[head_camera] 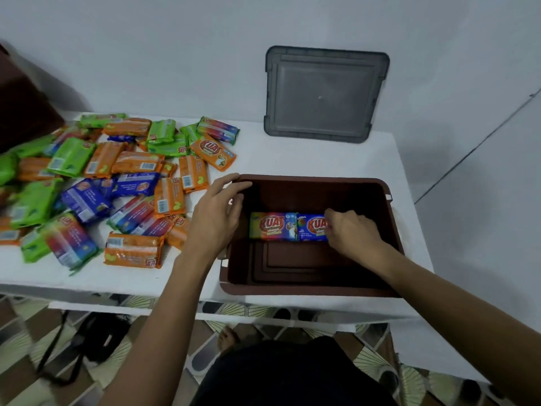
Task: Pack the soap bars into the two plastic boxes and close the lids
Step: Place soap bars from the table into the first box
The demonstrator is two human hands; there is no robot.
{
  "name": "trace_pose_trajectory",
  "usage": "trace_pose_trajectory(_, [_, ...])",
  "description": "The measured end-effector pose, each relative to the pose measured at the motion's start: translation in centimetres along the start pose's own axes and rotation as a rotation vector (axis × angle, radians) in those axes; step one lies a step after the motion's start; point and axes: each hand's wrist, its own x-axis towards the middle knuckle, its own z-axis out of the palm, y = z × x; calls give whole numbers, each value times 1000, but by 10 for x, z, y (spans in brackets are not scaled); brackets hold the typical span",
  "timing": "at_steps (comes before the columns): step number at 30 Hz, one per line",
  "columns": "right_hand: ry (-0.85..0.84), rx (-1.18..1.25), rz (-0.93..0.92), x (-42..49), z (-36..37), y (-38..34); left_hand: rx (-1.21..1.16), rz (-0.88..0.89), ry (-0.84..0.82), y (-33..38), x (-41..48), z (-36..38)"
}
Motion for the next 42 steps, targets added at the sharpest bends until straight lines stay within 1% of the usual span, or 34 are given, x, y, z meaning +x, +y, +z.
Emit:
trace_pose_trajectory(2, [56,-1,7,-4,-5,3,-83,-12,-25,3,-1,8])
trace_pose_trajectory(4, [123,145,-56,-11,-13,-5,-107,-13,-59,-1,-10,6])
trace_pose_trajectory(7, [253,406,-246,-20,-27,-57,-79,-35,-78,-39,-35,-22])
trace_pose_trajectory(9, [359,497,-352,-27,-32,-100,-33,-61,-97,-69,-51,-46])
trace_pose_trajectory(11, [409,540,-412,-33,-31,-141,32,-44,-111,-99,-66,-70])
trace_pose_trajectory(13, [394,533,-451,-35,-25,-180,120,-31,-144,-130,-79,-90])
trace_pose_trajectory(16, [330,437,-466,-25,2,-226,231,8,-226,-176,-91,-112])
trace_pose_trajectory(17, [295,396,-435,-21,14,-237,247,32,-262,-188,-93,-116])
trace_pose_trajectory(19, [203,308,-314,-14,38,-250,270,52,-362,-202,-95,-124])
trace_pose_trajectory(22, [124,174,-187,-7,66,-252,334,69,-505,-213,-90,-129])
trace_pose_trajectory(24, [81,172,-134,-3,74,-249,345,112,-538,-217,-85,-131])
trace_pose_trajectory(26, [57,216,-111,0,77,-248,321,167,-527,-221,-79,-132])
trace_pose_trajectory(28, [73,253,-108,-1,77,-250,278,217,-494,-224,-77,-133])
trace_pose_trajectory(29, [110,267,-106,-2,75,-251,235,228,-472,-224,-77,-133])
trace_pose_trajectory(31, [237,273,-118,-6,72,-255,94,200,-427,-221,-79,-137])
trace_pose_trajectory(33, [380,225,-160,-8,66,-259,-89,104,-368,-215,-81,-143])
trace_pose_trajectory(34, [435,239,-170,-11,60,-261,-183,58,-324,-210,-81,-146])
trace_pose_trajectory(37, [517,425,-179,-21,34,-266,-368,-45,-165,-189,-77,-155])
trace_pose_trajectory(40, [544,693,-180,-34,2,-262,-452,-145,-42,-168,-66,-158])
trace_pose_trajectory(42, [540,853,-169,-43,-18,-253,-483,-166,22,-155,-59,-158])
